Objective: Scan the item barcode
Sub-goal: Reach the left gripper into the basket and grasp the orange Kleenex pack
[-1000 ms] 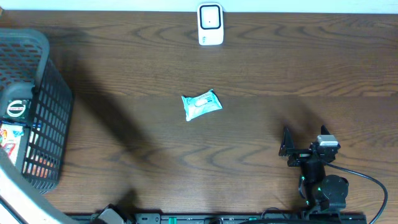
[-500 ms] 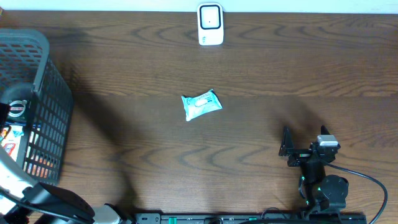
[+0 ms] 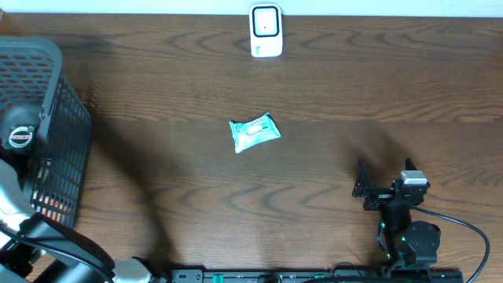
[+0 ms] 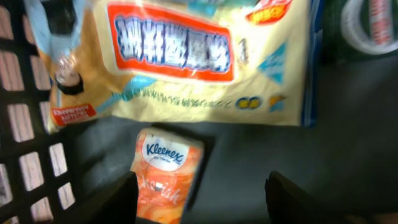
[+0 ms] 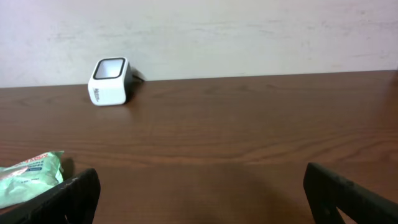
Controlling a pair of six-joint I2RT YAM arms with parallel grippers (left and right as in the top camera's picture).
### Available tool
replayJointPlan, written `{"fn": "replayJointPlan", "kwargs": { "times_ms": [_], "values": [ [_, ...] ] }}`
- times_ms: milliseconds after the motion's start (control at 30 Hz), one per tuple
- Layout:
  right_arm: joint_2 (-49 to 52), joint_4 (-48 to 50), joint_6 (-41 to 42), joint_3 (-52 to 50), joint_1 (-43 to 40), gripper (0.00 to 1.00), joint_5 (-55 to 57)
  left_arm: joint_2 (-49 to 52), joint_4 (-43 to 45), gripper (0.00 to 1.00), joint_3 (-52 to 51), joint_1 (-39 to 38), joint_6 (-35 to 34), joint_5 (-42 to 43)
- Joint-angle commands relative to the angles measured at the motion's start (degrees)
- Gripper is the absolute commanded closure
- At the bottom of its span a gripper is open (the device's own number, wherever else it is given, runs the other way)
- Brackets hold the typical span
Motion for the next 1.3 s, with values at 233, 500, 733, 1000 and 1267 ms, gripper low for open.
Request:
{"fn": "replayJointPlan", "kwargs": {
  "times_ms": [233, 500, 733, 1000, 1267],
  "values": [
    [0.0, -0.24, -0.5, -0.09, -0.28, 0.01, -0.11, 4.96, 0.42, 0.35, -2.12, 0.24, 2.71, -1.66],
    [0.0, -0.24, -0.52, -0.09, -0.26, 0.01, -0.11, 9.55, 0.42, 0.36, -2.12, 0.24, 2.69, -1.62],
    [0.0, -0.24, -0.5, -0.09, -0.26, 0.01, -0.11, 11.52, 0.46, 0.39, -2.14, 0.24, 2.71, -1.64],
    [0.0, -0.24, -0.5, -0.09, -0.26, 0.01, -0.11, 11.89, 0.42, 0.46, -2.14, 0.24, 2.71, -1.64],
    [0.0, -0.24, -0.5, -0.09, -0.28, 0.01, -0.11, 12.68, 0.39, 0.66, -2.14, 0.24, 2.71, -1.62]
  ]
}}
